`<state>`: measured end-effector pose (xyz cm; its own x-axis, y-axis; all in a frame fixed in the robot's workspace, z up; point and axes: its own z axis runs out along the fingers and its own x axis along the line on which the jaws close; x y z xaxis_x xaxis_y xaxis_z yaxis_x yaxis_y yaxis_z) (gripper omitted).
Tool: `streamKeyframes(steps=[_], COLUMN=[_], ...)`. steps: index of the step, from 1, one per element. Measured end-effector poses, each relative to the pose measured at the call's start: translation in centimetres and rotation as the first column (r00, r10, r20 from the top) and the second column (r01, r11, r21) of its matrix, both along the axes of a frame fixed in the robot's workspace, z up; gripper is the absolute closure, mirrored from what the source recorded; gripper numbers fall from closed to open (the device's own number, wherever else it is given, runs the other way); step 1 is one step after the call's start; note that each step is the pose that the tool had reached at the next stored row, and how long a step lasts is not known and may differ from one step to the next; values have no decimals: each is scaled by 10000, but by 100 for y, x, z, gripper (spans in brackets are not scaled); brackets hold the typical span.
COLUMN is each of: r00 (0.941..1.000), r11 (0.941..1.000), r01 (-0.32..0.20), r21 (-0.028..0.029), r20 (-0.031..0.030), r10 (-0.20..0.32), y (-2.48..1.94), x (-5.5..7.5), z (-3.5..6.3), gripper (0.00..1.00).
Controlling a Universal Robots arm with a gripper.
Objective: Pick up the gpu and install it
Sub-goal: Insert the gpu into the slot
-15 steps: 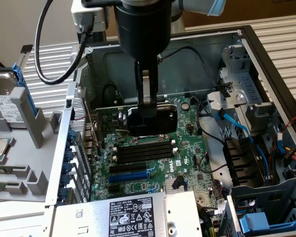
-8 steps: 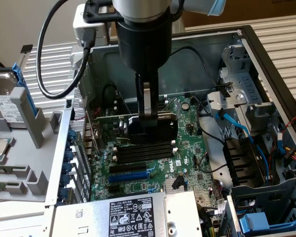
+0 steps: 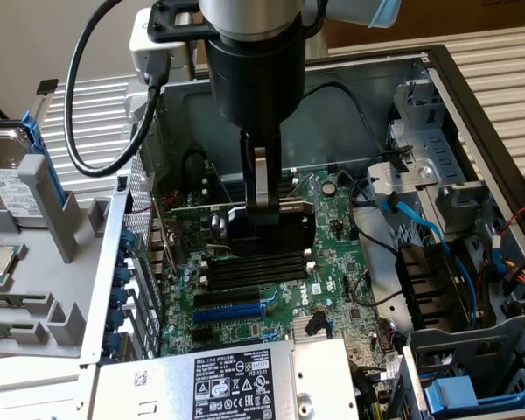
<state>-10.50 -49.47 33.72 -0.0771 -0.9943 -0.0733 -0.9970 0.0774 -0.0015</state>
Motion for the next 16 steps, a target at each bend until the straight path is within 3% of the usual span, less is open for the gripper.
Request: streamKeyframes(steps=[6,8,16], r00=[10000,10000,9999], r11=[10000,10000,9999], r01=[-6,-8,-152], r21=[-1,0,0], r20=[-1,-2,-2], r10=[6,8,152], y=[0,32,34], x=[-5,-5,-9], z=[-1,-2,-2], gripper=[74,74,74])
